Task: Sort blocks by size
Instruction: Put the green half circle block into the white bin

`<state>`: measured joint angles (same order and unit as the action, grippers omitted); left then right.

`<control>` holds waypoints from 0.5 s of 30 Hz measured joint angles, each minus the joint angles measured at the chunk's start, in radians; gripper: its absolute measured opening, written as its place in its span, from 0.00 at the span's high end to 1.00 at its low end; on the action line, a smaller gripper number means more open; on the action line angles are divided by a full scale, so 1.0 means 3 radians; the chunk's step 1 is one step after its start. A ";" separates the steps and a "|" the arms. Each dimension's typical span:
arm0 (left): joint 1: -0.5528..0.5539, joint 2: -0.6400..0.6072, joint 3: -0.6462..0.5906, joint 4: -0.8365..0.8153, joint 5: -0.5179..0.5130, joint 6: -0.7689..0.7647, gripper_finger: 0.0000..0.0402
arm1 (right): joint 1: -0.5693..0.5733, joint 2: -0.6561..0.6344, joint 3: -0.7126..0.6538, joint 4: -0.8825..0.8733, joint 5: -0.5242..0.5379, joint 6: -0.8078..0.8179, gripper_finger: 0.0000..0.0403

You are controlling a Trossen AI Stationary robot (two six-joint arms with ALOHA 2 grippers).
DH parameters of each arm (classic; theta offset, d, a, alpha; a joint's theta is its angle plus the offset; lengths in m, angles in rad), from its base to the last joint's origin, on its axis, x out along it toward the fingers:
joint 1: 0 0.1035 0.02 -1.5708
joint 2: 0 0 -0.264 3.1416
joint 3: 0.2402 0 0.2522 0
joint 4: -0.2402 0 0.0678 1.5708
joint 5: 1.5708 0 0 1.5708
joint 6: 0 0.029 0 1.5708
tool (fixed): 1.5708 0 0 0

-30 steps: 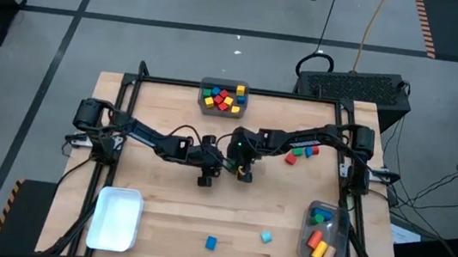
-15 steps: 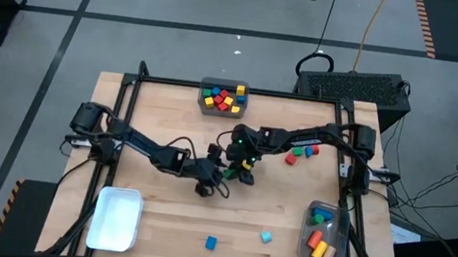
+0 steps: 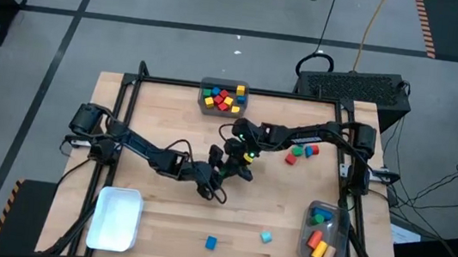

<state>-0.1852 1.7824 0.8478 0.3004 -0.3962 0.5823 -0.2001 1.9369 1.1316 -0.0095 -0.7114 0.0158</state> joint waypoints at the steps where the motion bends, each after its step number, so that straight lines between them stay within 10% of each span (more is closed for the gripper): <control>1: 0.0000 0.0000 0.0000 0.0000 0.0007 0.0001 0.53 | 0.0000 0.0000 0.0000 -0.0001 -0.0003 0.0000 0.71; 15: -0.0026 -0.0003 0.0002 0.0002 -0.0065 0.0004 0.61 | -0.0001 0.0000 0.0000 0.0164 -0.0144 0.0098 0.71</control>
<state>-0.1932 1.7817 0.8484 0.3010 -0.4157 0.5835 -0.2005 1.9369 1.1316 0.0395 -0.7547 0.0453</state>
